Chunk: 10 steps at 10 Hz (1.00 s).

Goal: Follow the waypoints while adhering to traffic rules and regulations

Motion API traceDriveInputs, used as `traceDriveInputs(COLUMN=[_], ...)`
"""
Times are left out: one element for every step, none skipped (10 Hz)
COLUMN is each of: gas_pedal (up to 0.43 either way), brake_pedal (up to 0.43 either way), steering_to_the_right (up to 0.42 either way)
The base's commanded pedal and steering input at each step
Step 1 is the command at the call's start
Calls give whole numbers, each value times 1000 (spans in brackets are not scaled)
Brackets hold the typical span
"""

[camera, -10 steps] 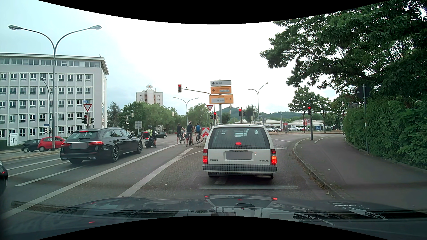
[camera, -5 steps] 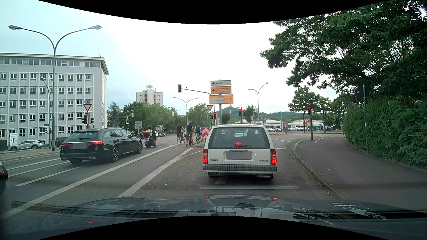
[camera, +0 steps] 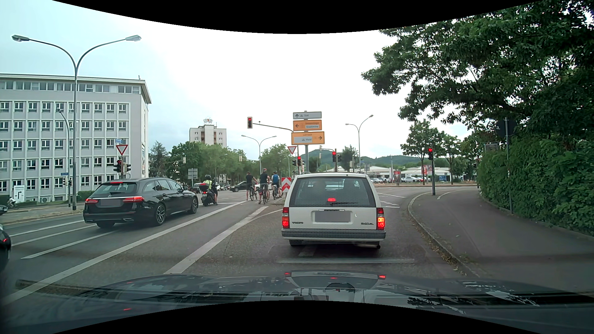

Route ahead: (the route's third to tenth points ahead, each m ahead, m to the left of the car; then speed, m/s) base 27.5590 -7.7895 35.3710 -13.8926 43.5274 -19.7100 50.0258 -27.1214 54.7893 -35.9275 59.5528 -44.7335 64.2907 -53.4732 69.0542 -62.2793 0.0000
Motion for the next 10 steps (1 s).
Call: traceDriveInputs(gas_pedal=[0, 0, 0, 0, 0, 0, 0, 0, 0, 0], brake_pedal=[226, 226, 226, 226, 226, 226, 226, 226, 226, 226], steering_to_the_right=[62, 62, 62, 62, 62, 62, 62, 62, 62, 62])
